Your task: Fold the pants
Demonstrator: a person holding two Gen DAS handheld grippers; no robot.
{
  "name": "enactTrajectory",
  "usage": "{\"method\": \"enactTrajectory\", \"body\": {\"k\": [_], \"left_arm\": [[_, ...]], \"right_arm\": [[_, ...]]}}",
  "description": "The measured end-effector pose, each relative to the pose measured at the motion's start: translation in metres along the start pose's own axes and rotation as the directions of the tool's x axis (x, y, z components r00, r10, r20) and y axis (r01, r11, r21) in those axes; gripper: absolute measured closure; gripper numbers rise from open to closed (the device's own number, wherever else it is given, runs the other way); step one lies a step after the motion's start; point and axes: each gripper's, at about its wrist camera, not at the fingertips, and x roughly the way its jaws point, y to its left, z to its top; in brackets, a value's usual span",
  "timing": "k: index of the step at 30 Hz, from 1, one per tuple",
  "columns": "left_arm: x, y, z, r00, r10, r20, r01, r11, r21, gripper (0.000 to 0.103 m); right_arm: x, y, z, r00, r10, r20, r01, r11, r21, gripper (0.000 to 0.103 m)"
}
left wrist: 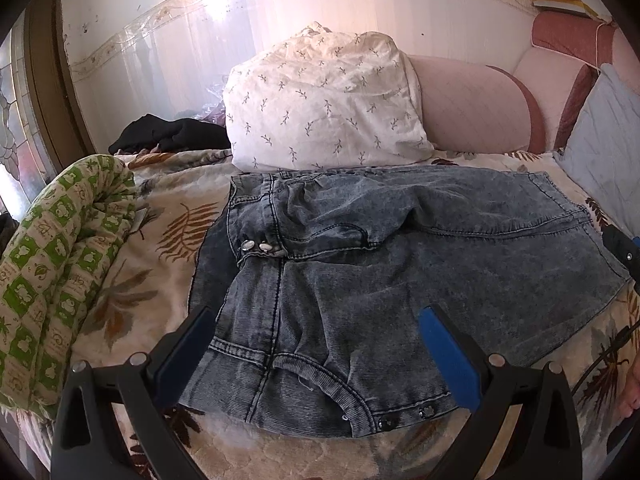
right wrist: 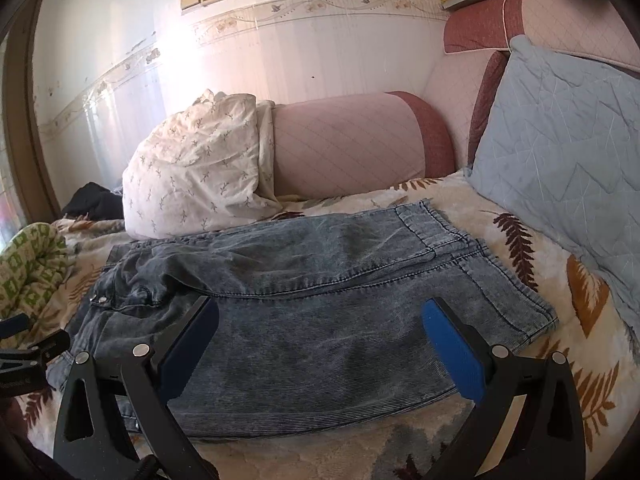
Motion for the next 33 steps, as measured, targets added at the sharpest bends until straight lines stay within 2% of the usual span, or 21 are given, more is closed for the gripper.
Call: {"method": "enactTrajectory", "body": {"k": [33], "left_arm": [[0.0088, -0.0005, -0.0054, 1.000, 0.010, -0.020, -0.009, 1.000, 0.011, 0.000]], "right_arm": [[-0.0049, 0.0002, 0.0021, 1.000, 0.014, -0.005, -0.014, 1.000, -0.004, 0.000]]}}
